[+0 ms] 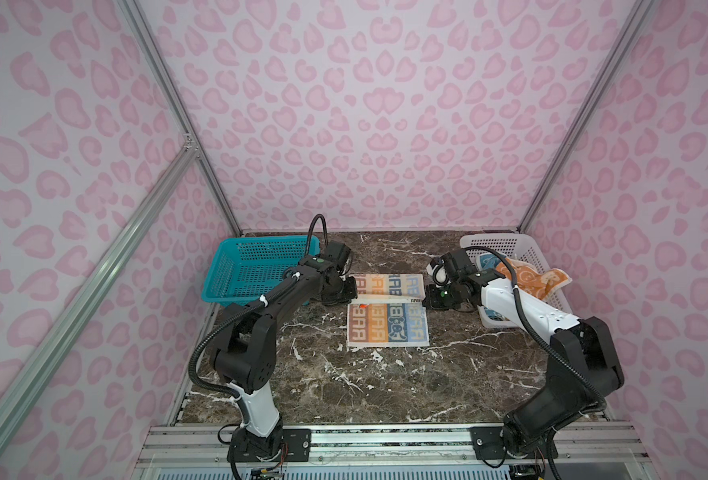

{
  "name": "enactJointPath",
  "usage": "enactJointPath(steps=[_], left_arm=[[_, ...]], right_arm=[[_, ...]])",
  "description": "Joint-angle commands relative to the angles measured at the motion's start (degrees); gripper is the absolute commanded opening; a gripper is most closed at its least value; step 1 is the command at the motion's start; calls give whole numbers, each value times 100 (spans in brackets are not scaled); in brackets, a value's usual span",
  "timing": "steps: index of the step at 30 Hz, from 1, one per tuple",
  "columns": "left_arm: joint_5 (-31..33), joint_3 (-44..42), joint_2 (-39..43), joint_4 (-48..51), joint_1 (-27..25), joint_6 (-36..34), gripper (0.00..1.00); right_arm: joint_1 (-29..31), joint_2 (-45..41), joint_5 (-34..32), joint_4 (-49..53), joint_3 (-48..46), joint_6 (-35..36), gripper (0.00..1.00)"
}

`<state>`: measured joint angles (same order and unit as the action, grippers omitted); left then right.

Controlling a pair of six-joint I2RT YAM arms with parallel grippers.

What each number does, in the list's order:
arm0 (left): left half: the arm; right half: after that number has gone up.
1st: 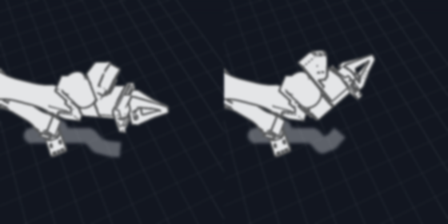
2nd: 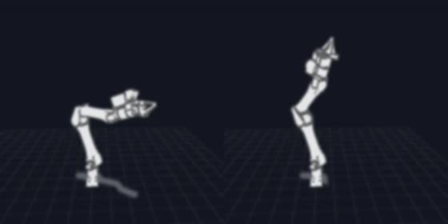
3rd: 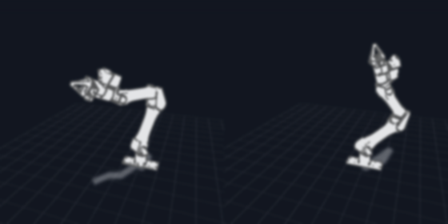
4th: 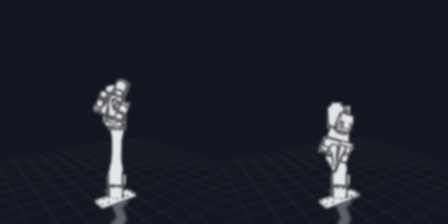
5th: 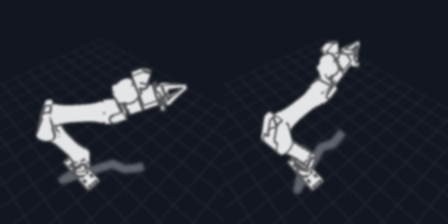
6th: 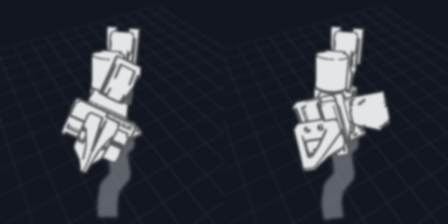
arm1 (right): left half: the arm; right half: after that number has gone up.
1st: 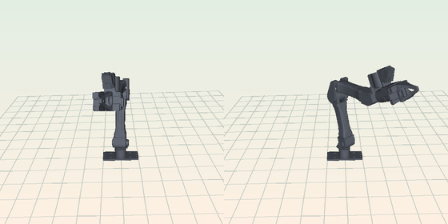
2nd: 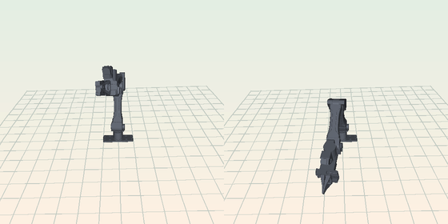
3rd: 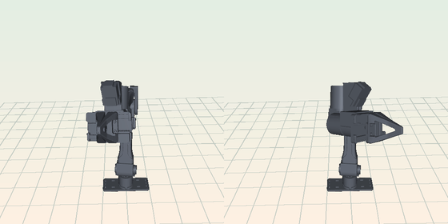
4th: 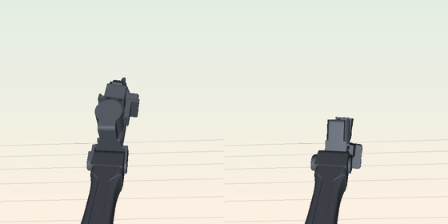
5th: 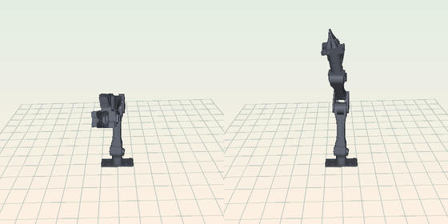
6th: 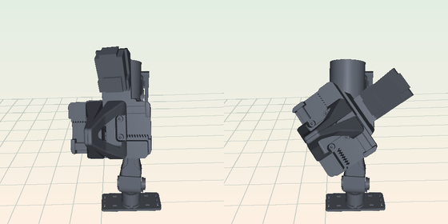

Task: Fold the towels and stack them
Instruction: 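Press the folded edge down on the table with both grippers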

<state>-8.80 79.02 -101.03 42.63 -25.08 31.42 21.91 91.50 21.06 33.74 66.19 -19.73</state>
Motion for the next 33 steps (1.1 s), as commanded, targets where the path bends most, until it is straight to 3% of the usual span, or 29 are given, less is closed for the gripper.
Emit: enactJointPath(steps=[1, 10, 18, 24, 30, 33], left_arm=[[280, -376, 331, 190, -10, 78, 2], [217, -1502, 853, -244, -271, 290, 2], [262, -2165, 634, -658, -401, 357, 2], [322, -2181, 358, -733, -401, 288, 3], [297, -2050, 323, -680, -460, 291, 9], [324, -1981, 470, -611, -489, 282, 19]], right_arm=[[69, -232, -437, 403, -249, 74, 0], [261, -677, -535, -30, -1447, -157, 0], [495, -324, -503, -611, -2046, -334, 0], [701, -205, -621, -715, -2145, -431, 0], [724, -263, -643, -698, -2150, -441, 14], [798, -371, -700, -557, -2043, -410, 33]])
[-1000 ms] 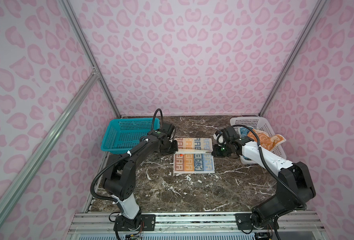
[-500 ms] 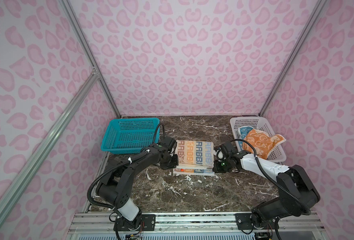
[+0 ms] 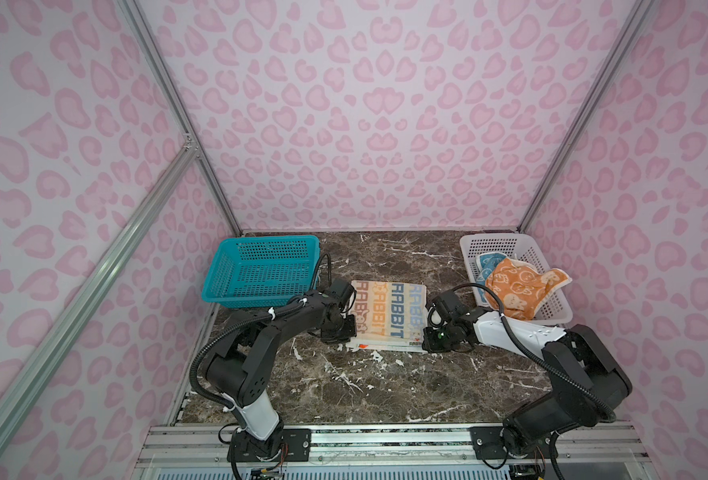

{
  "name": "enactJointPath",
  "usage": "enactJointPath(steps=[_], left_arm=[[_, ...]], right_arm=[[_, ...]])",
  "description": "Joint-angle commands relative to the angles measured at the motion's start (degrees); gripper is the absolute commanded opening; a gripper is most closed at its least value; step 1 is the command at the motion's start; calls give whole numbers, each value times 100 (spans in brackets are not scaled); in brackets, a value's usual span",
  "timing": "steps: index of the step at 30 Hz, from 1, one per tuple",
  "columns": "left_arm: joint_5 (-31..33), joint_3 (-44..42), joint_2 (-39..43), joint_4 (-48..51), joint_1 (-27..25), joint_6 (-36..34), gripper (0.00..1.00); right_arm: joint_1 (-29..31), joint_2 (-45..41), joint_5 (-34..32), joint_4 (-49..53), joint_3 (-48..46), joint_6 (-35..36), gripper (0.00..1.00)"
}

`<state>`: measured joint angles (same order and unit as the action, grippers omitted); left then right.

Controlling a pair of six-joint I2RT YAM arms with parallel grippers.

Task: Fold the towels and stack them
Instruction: 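Press the folded edge down on the table with both grippers, then open both grippers and draw them back from the folded towel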

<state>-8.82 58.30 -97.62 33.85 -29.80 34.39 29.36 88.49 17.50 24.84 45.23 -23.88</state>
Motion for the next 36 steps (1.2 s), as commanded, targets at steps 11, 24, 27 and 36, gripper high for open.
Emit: enactJointPath(steps=[11, 24, 27, 36], left_arm=[[-155, 1032, 757, 643, -98, -50, 92], [-1443, 2923, -836, -720, 468, 1059, 98], [-1586, 3410, -1455, -813, 676, 1257, 98], [-1256, 4211, -2858, -824, 694, 1422, 98]], right_arm=[[-62, -989, -289, 1108, 924, 121, 89], [-1396, 960, 1980, -925, 2487, -993, 98], [-1381, 1513, 2137, -1371, 2740, -1423, 98], [-1431, 2650, 2434, -2300, 2900, -1909, 98]])
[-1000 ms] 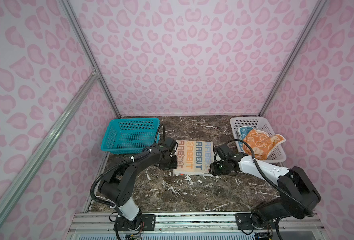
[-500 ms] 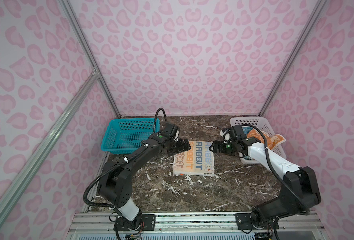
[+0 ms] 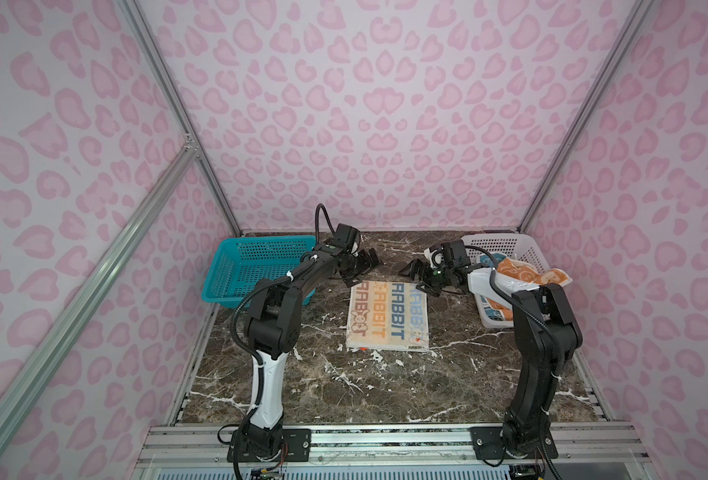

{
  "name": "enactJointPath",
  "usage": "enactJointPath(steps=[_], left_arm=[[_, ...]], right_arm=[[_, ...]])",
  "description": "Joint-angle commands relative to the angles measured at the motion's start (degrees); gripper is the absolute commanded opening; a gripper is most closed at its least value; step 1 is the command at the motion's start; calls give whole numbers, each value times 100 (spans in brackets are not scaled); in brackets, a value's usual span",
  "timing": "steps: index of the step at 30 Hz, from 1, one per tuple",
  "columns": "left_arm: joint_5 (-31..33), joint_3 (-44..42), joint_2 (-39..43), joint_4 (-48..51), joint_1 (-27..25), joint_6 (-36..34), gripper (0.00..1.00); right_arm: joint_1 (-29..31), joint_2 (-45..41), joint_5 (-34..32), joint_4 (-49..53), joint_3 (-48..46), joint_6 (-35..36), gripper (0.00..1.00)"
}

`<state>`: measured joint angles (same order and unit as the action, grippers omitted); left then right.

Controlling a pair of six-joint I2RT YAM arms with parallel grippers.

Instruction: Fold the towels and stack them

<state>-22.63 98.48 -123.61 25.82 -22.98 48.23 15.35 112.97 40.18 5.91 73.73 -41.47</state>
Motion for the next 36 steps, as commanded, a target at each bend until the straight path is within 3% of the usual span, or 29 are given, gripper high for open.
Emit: enactJointPath(steps=[1, 11, 20, 25, 28, 36], left_arm=[[164, 198, -330, -16, 19, 16, 98], [374, -258, -656, -52, 70, -345, 98], [436, -833, -95, -271, 83, -367, 98], [473, -719, 244, -273, 66, -546, 98], [463, -456, 274, -177, 56, -697, 98], [544, -212, 311, 114, 47, -1101, 98]], right_arm=[[-43, 282, 172, -402, 69, -106, 98], [-455, 821, 259, -60, 106, 497, 98], [-666, 595, -8, 1021, 654, 1484, 98], [-481, 589, -1173, 2608, 1562, 2481, 98], [-330, 757, -1642, 2979, 1808, 2824, 98], [-135, 1314, -2397, 3555, 2415, 3407, 73]])
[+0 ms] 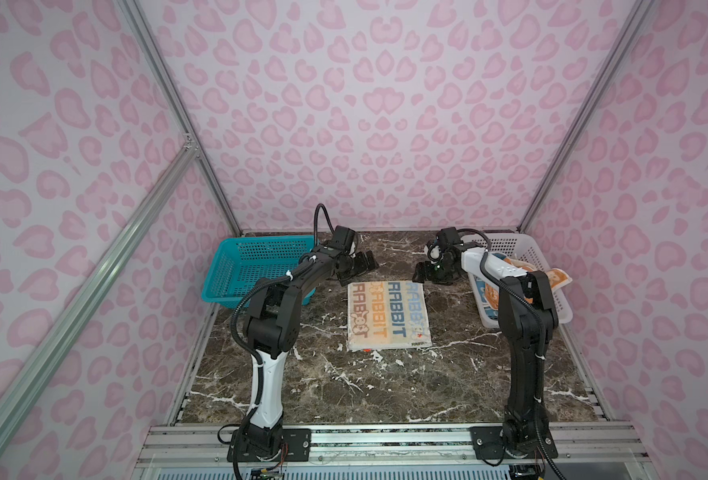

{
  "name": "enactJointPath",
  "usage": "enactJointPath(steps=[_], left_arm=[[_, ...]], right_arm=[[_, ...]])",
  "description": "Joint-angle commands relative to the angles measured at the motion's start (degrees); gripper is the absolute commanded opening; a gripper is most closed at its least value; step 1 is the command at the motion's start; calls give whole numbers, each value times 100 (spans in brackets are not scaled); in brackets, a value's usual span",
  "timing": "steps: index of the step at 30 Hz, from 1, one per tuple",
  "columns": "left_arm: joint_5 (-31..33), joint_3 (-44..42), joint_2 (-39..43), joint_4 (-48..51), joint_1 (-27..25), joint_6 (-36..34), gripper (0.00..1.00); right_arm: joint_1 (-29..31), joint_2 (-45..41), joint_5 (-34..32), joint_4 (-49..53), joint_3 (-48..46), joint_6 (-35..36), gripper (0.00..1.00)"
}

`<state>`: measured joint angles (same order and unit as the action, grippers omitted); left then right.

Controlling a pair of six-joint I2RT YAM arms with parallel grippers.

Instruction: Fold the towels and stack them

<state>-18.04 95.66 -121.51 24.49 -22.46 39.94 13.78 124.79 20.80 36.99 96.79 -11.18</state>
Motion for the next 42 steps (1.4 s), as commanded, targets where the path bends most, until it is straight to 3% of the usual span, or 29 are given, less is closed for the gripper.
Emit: enactJointPath(steps=[1, 7, 16, 20, 30, 33, 39, 42], left_arm=[[105, 59, 106, 294, -7, -317, 98], [169, 38, 73, 429, -6, -496, 98], [436, 307, -112, 892, 22, -818, 98], [656, 351, -179, 1032, 38, -930, 98], [1072, 694, -570, 1617, 48, -1313, 99], [1123, 767, -682, 1658, 91, -1305, 93], [1176, 861, -845, 1652, 117, -1374, 82], [1146, 962, -958, 1659, 112, -1426, 68]], right_arm=[[24, 157, -471, 426, 112, 400, 70], [45, 434, -386, 479, 316, 466, 56], [159, 616, -291, 545, 547, 490, 43], [156, 739, -260, 554, 508, 477, 30], [156, 890, -182, 532, 604, 472, 21], [160, 890, -198, 552, 595, 482, 14], [166, 863, -164, 554, 569, 497, 10], [168, 884, -161, 538, 577, 486, 7]])
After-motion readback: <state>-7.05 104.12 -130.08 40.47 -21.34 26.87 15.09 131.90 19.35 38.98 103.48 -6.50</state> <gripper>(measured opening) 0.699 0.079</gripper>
